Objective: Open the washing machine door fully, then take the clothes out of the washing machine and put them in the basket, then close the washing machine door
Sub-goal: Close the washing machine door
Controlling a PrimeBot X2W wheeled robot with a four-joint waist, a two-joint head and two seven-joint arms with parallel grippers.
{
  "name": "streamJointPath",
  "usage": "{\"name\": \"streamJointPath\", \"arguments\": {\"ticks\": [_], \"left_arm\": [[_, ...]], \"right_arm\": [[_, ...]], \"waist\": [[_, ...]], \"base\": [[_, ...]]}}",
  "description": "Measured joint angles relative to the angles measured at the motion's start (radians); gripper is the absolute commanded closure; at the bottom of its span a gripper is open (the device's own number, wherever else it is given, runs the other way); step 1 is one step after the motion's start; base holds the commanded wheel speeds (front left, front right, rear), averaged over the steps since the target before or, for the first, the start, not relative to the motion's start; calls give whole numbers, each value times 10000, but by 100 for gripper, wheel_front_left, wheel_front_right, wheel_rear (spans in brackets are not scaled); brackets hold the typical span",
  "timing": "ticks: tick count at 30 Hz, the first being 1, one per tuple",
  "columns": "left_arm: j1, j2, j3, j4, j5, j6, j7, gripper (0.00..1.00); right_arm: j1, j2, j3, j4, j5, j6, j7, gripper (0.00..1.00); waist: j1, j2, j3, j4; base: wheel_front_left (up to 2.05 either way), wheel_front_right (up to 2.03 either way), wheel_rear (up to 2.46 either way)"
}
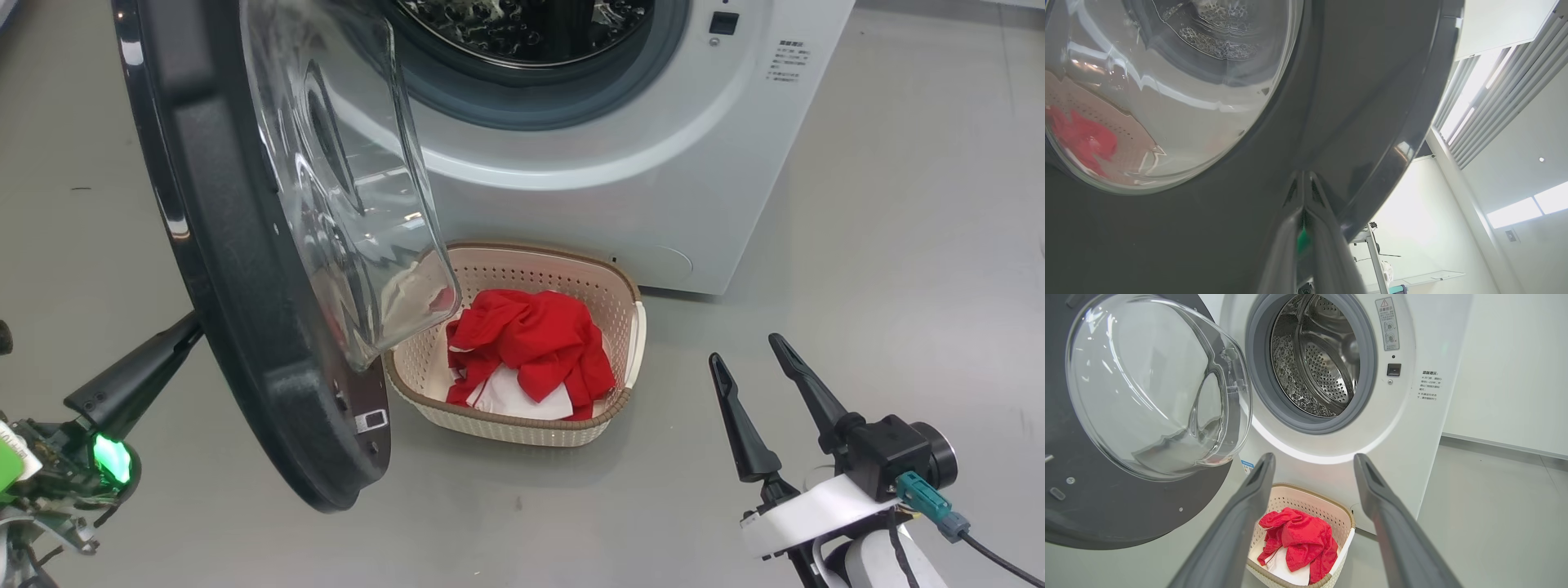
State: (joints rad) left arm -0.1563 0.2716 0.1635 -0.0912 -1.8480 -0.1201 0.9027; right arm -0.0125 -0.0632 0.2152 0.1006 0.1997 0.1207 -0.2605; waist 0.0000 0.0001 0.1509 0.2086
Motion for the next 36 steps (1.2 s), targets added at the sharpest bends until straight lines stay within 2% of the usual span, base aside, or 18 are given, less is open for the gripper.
{"name": "streamJointPath", "arguments": {"ticks": [23,36], "left_arm": [[-268,-232,-349,-462,-58,27,96,100],[-1250,-249,-357,-151,33,535,-232,100]], "right_arm": [[-473,69,86,-194,232,-17,0,0],[-872,96,159,-249,483,-17,0,0]], "waist": [[0,0,779,-2031],[0,0,1403,-3161]], "base": [[0,0,0],[0,0,0]]}}
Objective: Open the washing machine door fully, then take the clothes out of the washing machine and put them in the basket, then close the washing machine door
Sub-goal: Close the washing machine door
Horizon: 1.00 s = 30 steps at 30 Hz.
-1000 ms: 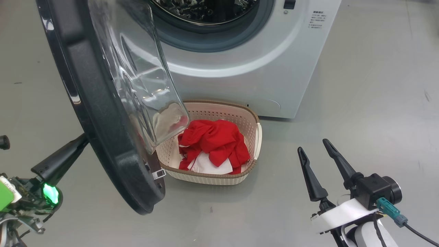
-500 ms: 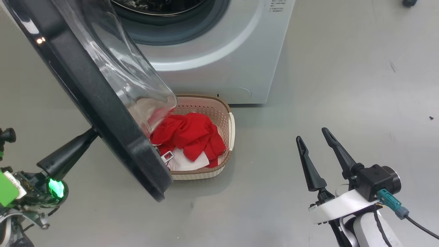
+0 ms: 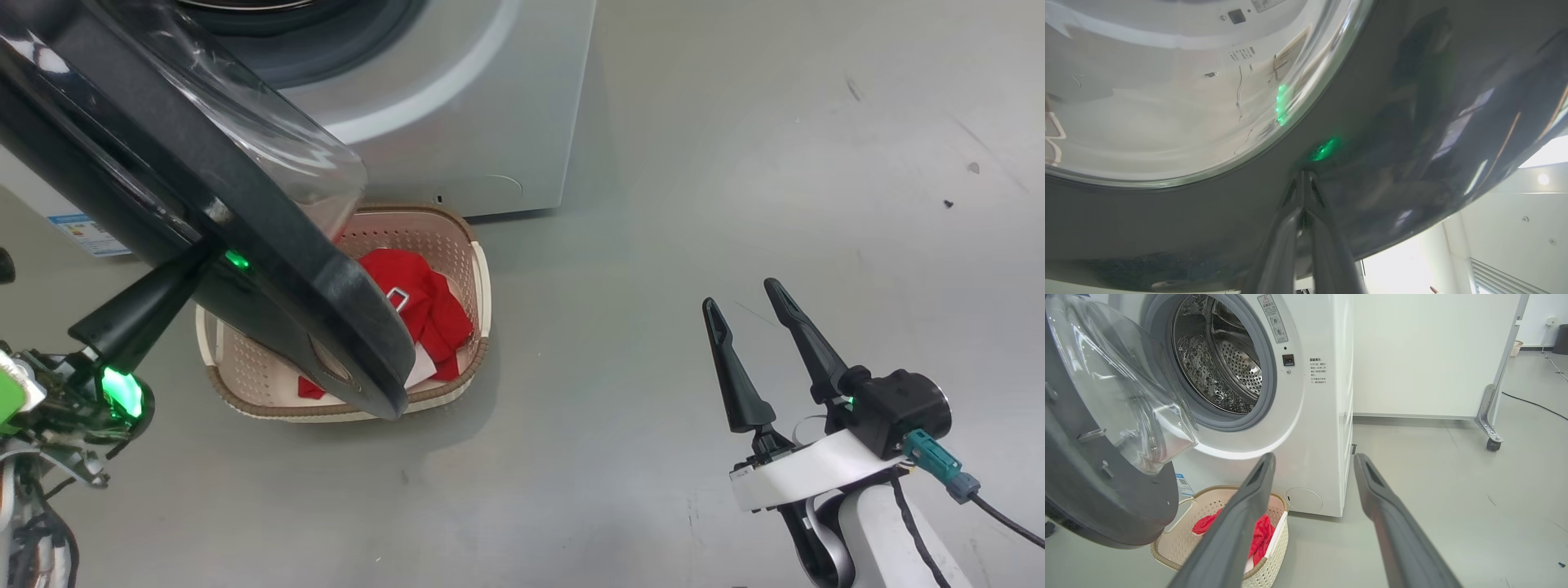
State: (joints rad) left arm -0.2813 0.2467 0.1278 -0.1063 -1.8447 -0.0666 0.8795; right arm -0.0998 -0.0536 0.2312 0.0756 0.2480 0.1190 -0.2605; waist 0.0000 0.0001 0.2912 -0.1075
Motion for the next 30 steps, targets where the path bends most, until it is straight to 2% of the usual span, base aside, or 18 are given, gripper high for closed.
{"name": "streamJointPath", "arguments": {"ticks": [12,30], "left_arm": [[-1359,36,-25,205,77,548,-270,100],[-3470,571,-10,704,577,1323,-625,100]], "right_arm": [[-267,17,174,-217,568,-88,-2,0],[-852,46,596,-384,940,-253,0,0]], "waist": [[0,0,714,-681],[0,0,1804,-1680]], "base": [[0,0,0],[0,0,0]]}}
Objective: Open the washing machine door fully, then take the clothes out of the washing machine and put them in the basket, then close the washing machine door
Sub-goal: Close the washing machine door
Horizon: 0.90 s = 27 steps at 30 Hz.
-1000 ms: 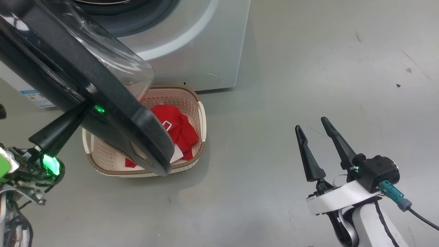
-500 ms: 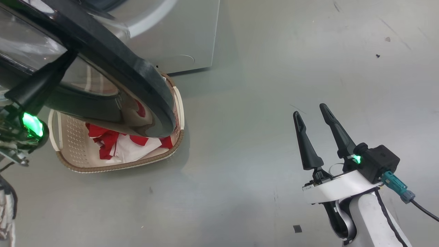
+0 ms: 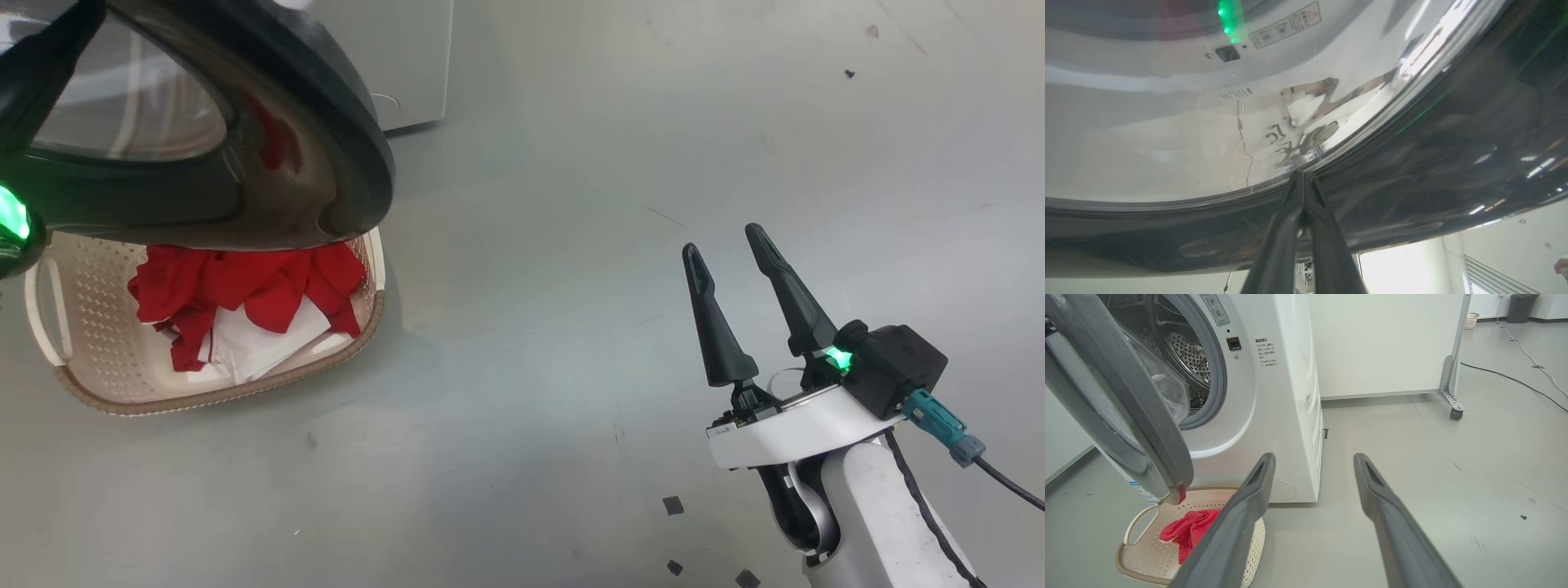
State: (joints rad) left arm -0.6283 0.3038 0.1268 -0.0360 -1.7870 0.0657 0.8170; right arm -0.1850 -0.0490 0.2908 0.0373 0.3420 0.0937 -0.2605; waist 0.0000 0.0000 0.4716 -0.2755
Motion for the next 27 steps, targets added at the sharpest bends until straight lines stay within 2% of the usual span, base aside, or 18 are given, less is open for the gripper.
{"name": "streamJointPath", "arguments": {"ticks": [12,27], "left_arm": [[-1266,228,-35,725,290,188,-366,100],[-2408,240,-278,1461,817,169,-627,100]], "right_arm": [[-218,6,63,-61,272,-171,-2,0],[-559,23,113,-58,274,-173,-2,0]], "waist": [[0,1,500,-605],[0,0,691,-768]], "base": [[0,0,0],[0,0,0]]}}
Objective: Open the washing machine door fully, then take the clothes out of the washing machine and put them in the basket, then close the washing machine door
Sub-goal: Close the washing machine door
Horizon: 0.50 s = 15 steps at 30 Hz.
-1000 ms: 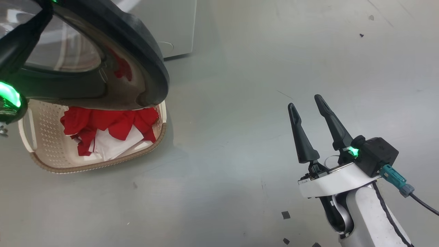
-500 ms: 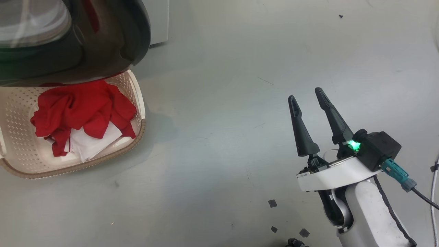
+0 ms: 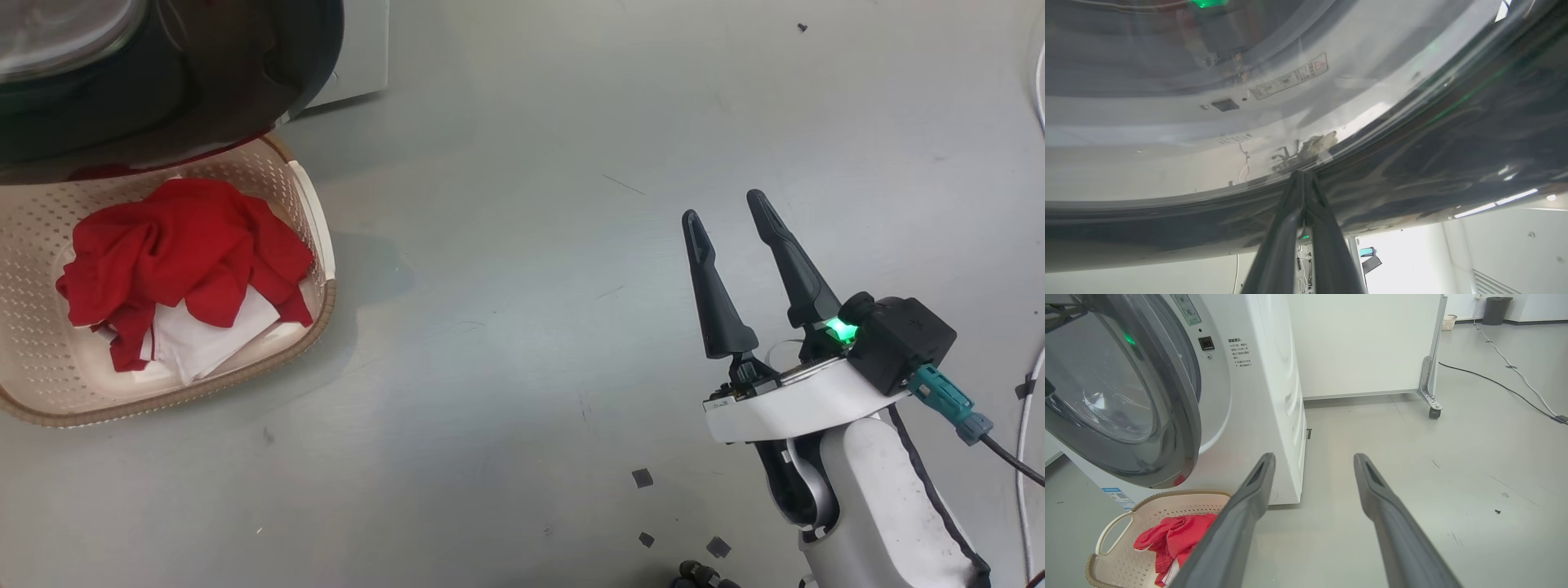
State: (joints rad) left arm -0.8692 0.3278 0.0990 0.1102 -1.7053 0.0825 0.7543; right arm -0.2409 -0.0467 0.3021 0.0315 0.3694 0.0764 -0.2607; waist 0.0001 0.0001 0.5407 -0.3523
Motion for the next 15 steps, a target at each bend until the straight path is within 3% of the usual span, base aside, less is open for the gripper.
{"name": "streamJointPath", "arguments": {"ticks": [15], "left_arm": [[221,-378,362,403,-360,-903,0,100]], "right_arm": [[-10,10,-314,90,-203,-86,0,0]], "waist": [[0,0,-122,521]], "base": [[0,0,0]]}}
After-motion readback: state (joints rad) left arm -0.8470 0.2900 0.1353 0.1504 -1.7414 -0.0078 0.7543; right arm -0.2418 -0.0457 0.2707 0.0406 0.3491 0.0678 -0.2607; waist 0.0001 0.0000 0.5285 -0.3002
